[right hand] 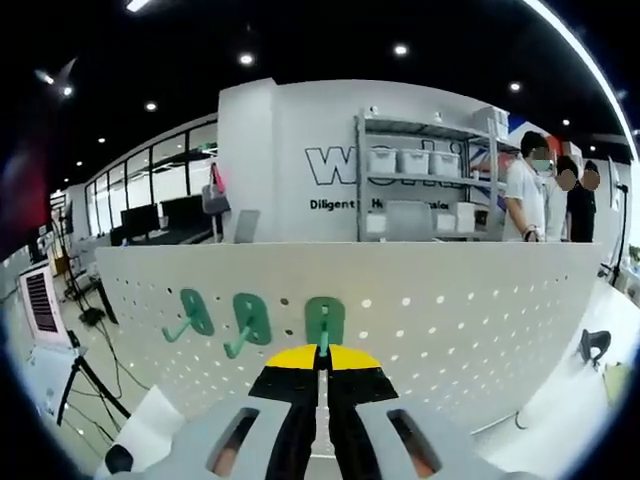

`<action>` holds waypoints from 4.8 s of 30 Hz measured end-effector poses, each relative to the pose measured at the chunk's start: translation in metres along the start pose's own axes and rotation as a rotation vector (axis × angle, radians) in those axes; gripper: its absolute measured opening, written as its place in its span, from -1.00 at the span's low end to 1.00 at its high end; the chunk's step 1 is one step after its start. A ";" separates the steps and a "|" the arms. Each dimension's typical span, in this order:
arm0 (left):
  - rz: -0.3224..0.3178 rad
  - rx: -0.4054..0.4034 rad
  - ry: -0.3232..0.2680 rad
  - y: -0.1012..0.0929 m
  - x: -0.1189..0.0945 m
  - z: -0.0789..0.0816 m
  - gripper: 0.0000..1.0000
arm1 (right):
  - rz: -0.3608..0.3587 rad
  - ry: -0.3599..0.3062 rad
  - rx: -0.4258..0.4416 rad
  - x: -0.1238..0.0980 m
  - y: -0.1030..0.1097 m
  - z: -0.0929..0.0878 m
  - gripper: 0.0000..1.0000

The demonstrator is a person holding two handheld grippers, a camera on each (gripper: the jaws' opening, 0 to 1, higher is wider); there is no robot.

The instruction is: Insert the hook assembly into the mounting plate slot until the hook locks in place.

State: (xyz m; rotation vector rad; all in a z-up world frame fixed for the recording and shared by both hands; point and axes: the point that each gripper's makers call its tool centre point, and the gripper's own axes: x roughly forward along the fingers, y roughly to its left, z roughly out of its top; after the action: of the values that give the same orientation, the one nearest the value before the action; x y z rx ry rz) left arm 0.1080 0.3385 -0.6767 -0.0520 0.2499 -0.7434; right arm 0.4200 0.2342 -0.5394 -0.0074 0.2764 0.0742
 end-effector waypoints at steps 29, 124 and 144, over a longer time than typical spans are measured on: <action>-0.034 0.042 0.039 -0.011 0.006 0.002 0.49 | 0.147 -0.046 -0.093 -0.014 0.013 -0.010 -0.50; 0.034 -0.007 0.240 -0.001 0.087 -0.043 0.07 | 0.547 -0.038 -0.166 -0.164 -0.019 -0.139 -0.07; 0.054 -0.077 0.346 0.031 0.117 -0.076 -0.04 | 0.565 0.020 -0.155 -0.173 -0.025 -0.173 -0.07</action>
State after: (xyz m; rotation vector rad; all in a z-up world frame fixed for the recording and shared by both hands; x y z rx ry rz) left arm 0.1931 0.2858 -0.7788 0.0110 0.6076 -0.6866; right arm 0.2084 0.1941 -0.6587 -0.0840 0.2858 0.6576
